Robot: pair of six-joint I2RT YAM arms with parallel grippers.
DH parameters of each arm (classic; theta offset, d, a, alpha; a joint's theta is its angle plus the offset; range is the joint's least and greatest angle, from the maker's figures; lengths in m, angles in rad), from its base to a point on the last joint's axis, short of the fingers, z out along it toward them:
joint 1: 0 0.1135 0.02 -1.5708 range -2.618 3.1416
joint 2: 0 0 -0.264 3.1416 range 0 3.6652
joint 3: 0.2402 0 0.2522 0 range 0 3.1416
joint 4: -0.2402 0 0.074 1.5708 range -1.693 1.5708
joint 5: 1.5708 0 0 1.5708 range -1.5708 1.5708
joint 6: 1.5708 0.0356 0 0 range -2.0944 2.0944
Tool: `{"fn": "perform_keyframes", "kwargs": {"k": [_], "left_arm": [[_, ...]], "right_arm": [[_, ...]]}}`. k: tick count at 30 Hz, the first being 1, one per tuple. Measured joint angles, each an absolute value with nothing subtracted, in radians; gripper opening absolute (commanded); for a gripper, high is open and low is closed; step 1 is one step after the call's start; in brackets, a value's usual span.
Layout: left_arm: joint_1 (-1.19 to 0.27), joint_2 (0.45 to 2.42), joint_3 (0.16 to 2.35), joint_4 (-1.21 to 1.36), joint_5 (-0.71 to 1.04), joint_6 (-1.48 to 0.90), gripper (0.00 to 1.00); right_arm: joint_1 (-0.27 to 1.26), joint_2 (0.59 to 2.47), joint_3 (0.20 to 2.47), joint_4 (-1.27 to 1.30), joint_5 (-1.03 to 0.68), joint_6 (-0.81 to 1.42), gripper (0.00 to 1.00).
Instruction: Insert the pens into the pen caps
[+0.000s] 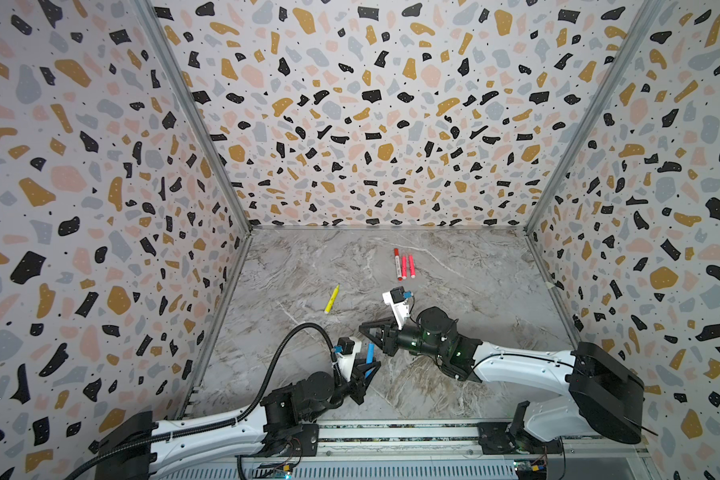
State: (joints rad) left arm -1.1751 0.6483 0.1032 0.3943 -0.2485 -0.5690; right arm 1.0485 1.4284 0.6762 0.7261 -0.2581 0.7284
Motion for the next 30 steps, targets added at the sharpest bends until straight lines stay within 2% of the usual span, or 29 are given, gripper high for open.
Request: {"fn": "perform_keyframes", "kwargs": {"k": [11,21,30], "left_arm": [[-1.180,0.599,0.103,0.299,-0.253,-0.553,0.00],[-1.180,0.519,0.105,0.245,-0.276,-0.537,0.00],[-1.180,0.467,0.117,0.128,-0.279,-0.500,0.00]], "right_arm": [[1.098,1.464,0.647,0.809,-0.186,0.752,0.00],[1.111,1.462,0.690,0.768,-0.182,0.735,0.00],[1.165,1.514,0.651,0.908,-0.112,0.762,0.00]]}}
